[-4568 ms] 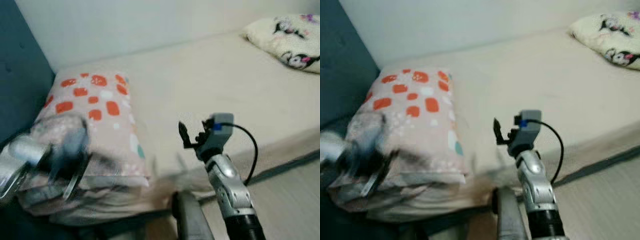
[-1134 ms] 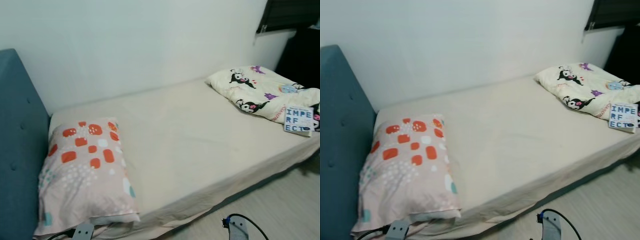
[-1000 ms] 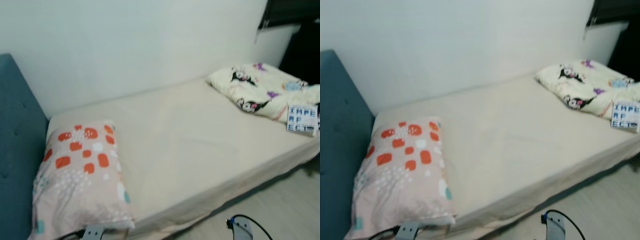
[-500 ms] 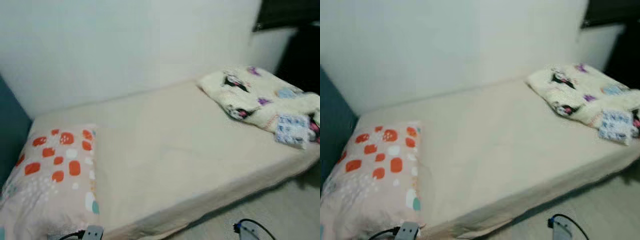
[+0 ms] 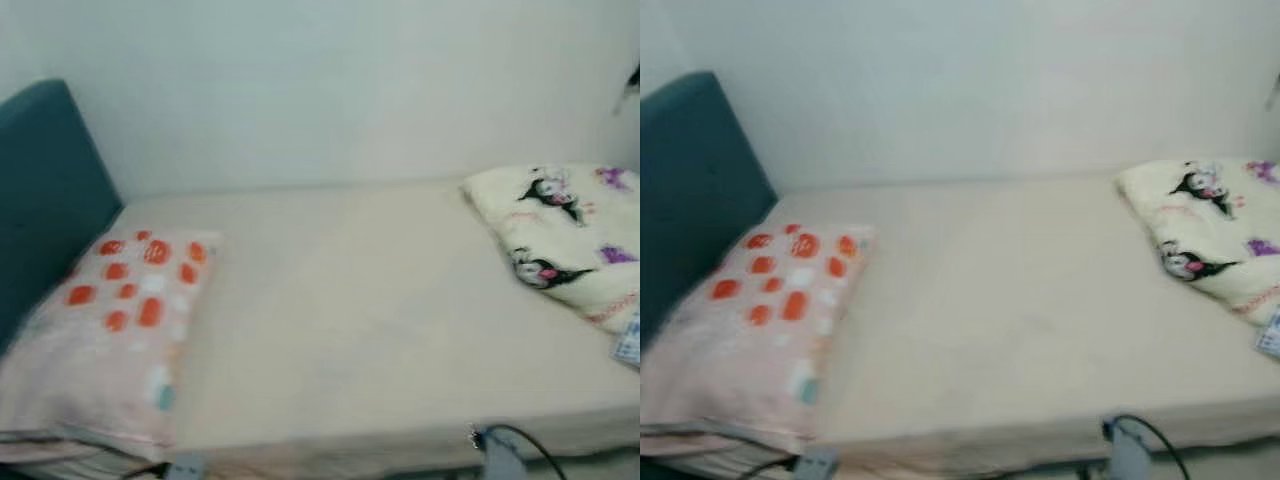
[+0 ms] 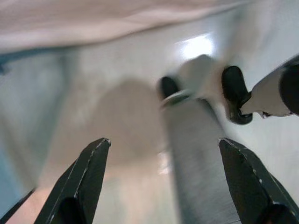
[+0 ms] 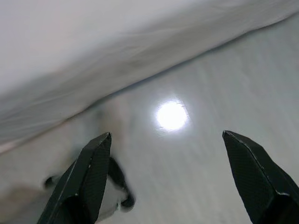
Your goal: Clean up the room
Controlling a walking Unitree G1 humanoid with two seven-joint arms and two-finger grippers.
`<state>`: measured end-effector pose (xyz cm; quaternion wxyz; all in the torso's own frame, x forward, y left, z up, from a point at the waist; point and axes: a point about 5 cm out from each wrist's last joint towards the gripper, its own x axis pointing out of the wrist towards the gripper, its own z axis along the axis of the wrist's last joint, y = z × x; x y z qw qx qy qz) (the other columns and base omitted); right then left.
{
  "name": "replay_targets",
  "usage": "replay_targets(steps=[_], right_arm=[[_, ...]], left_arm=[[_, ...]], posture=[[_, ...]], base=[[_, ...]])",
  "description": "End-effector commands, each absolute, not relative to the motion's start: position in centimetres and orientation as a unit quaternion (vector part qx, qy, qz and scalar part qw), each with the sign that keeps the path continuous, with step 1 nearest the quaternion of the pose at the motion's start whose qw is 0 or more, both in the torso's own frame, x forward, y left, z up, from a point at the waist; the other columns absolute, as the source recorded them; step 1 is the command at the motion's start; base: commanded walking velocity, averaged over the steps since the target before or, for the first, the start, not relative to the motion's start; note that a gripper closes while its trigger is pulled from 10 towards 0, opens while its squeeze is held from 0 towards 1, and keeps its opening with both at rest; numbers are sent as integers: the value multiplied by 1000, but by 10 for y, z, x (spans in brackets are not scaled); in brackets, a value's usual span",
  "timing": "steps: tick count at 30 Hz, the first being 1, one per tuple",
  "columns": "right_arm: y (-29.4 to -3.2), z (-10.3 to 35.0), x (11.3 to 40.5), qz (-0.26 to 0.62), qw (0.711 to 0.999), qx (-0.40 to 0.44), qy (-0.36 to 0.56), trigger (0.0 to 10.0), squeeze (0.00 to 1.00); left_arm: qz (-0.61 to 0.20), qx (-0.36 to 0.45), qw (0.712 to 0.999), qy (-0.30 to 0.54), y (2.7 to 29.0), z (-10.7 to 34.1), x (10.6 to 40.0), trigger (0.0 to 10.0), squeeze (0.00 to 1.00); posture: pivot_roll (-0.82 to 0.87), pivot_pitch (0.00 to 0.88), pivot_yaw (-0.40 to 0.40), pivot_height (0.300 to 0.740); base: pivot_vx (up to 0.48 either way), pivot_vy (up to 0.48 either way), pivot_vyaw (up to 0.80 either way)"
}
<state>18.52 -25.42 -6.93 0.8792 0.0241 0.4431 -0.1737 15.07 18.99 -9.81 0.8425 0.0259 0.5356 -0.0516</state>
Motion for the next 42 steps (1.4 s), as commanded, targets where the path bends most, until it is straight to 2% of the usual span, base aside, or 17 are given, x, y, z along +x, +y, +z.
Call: replay_targets(steps=[1, 6, 12, 22, 27, 41, 42], right_arm=[[-253, -74, 177, -183, 870, 30, 458, 10000, 0], [-254, -74, 177, -189, 868, 35, 457, 10000, 0], [-253, -66, 192, -198, 880, 44, 429, 10000, 0], [-253, -48, 223, -195, 902, 31, 384, 10000, 0], [-251, -47, 225, -194, 903, 34, 381, 10000, 0], [-247, -37, 241, -177, 920, 36, 347, 10000, 0], [-245, -33, 246, -169, 926, 35, 337, 10000, 0]], left_arm=[[-56, 25, 842, 535, 190, -98, 150, 10000, 0], [-57, 24, 840, 539, 194, -99, 145, 10000, 0], [-56, 27, 835, 547, 204, -100, 137, 10000, 0], [-59, 12, 838, 543, 200, -101, 135, 10000, 0], [-62, 10, 838, 543, 195, -102, 135, 10000, 0], [-50, -10, 854, 517, 192, -96, 154, 10000, 0], [-48, -19, 863, 502, 194, -92, 163, 10000, 0]], posture=[[-201, 44, 21, 740], [-200, 44, 22, 740], [-206, 43, 23, 740], [-207, 43, 18, 740], [-205, 45, 18, 740], [-204, 52, 15, 740], [-203, 54, 16, 740]], base=[[0, -480, 0], [0, -480, 0], [0, -480, 0], [0, -480, 0], [0, -480, -763], [0, -480, -109], [0, -480, 0]])
